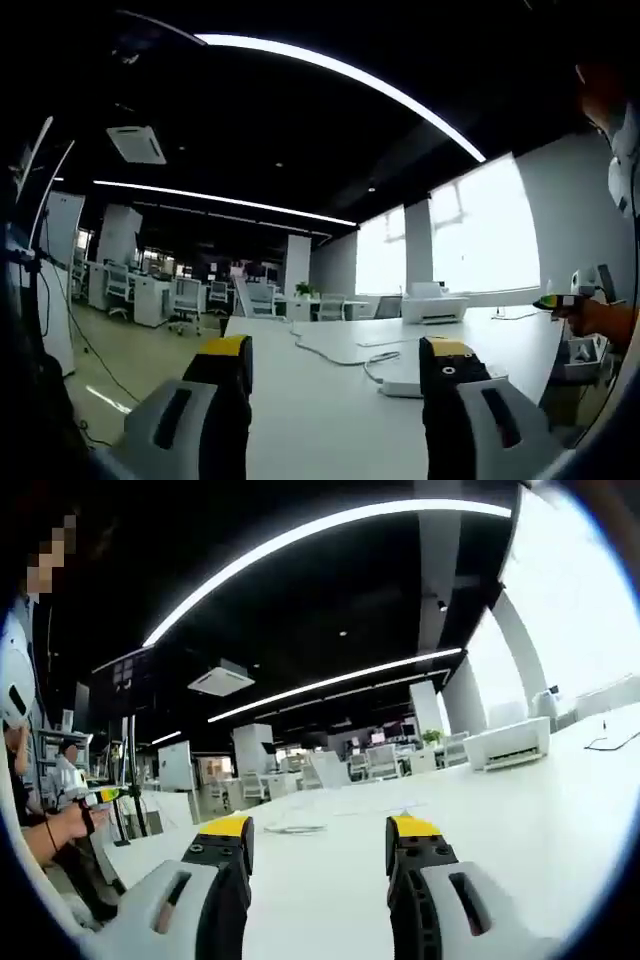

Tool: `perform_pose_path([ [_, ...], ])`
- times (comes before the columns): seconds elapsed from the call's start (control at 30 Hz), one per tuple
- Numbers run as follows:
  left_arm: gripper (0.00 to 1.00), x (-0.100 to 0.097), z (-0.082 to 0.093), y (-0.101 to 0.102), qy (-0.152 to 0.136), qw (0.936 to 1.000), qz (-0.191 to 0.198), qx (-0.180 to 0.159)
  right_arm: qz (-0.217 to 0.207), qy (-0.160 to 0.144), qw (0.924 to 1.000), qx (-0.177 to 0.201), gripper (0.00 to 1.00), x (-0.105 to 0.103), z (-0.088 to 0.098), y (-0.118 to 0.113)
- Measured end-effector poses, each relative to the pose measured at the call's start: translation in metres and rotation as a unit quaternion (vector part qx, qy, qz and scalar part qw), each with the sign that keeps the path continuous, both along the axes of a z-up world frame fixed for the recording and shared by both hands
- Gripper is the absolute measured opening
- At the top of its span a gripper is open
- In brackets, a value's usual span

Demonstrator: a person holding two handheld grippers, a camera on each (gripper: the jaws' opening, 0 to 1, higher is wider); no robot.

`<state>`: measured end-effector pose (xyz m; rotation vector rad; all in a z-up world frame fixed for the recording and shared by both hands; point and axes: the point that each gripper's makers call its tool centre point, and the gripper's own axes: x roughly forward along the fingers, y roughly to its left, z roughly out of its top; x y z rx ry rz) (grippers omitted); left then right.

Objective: Pick up the power strip scattered on the table, fix it on the side mounting bracket of the table, and press the switch

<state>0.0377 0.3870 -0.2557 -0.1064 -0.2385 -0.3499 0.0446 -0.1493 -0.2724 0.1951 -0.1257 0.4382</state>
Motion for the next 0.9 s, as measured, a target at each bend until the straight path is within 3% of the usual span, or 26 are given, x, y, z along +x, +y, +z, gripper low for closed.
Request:
perform_pose_path([
  [0.9, 0.72, -0.001, -0.006, 0.004, 0.000, 0.9999, -0.006, -0.014, -0.003, -0.010, 0.9998, -0.019, 0.50, -0.003, 0.011, 0.006],
])
